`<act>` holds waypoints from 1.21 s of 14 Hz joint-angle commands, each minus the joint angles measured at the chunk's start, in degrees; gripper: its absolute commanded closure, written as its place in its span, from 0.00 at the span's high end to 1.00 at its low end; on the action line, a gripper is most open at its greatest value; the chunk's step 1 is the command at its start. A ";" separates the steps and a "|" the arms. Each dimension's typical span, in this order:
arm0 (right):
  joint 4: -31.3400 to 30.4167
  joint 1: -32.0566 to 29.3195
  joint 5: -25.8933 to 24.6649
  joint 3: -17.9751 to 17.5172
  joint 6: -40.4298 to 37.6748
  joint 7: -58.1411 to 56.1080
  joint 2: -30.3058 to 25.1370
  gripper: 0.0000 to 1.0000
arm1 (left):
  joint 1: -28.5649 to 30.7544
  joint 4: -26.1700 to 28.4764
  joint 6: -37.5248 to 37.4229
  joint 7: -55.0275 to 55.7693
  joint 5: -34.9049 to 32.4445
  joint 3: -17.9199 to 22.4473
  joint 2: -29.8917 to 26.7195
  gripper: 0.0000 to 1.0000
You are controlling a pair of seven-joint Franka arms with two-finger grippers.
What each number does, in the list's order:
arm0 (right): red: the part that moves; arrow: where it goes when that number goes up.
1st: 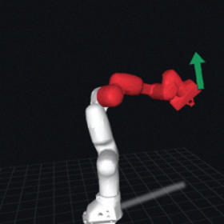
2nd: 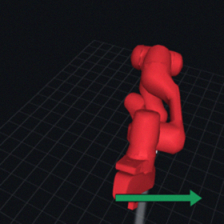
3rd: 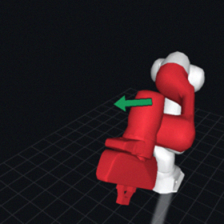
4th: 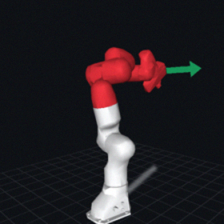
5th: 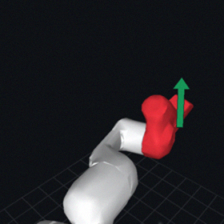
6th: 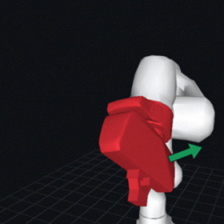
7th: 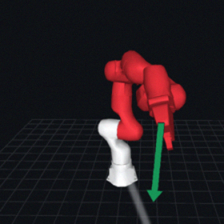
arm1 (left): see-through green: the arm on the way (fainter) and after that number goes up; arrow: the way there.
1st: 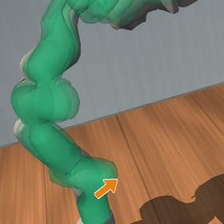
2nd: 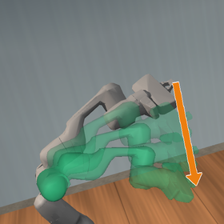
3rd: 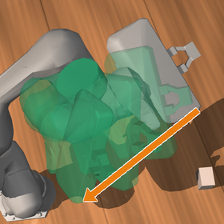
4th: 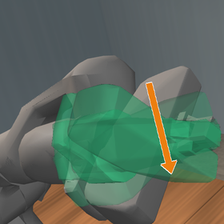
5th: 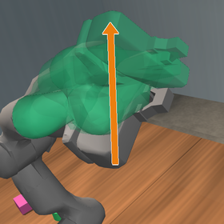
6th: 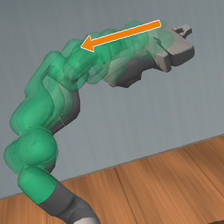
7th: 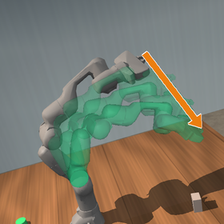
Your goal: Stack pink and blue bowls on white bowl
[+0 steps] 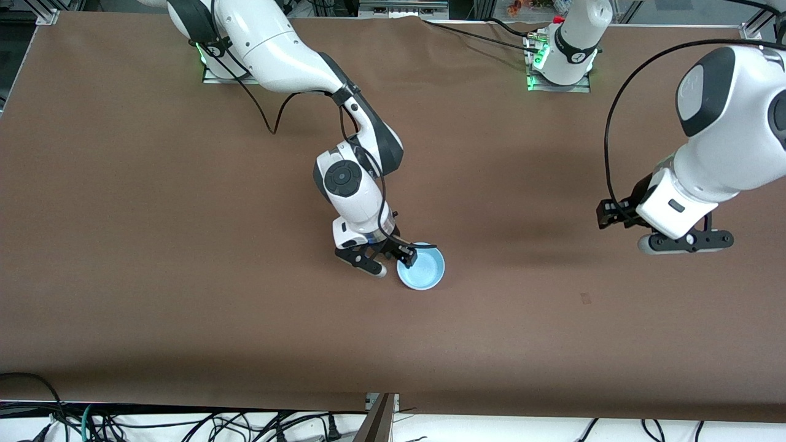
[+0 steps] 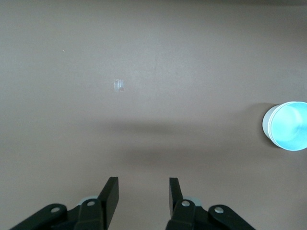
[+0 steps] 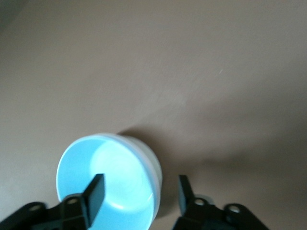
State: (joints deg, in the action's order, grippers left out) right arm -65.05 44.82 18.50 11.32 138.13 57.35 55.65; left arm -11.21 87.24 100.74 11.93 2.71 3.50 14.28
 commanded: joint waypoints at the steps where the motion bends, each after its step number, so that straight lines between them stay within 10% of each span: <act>1: 0.54 -0.52 0.39 3.08 -7.32 -3.62 -4.91 1.00 | -0.12 4.43 0.43 -2.61 0.36 0.01 -4.78 0.52; 10: -6.47 -17.56 1.01 6.25 -36.95 -29.38 -26.00 1.00 | 6.11 4.79 -3.00 -10.35 1.06 0.10 -7.68 0.58; 14: -11.94 -18.10 -1.70 13.71 -47.31 -37.81 -36.82 1.00 | 5.59 4.61 -3.97 -7.90 1.06 0.01 -7.68 0.64; 17: -16.14 -18.10 -8.02 14.34 -50.50 -39.51 -43.32 1.00 | 5.06 4.35 -2.23 -7.36 0.54 -0.43 -5.85 1.00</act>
State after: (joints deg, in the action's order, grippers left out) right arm -74.68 25.67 14.15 26.15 87.58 18.87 18.16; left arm -5.72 90.70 97.46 3.93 2.71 3.28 8.39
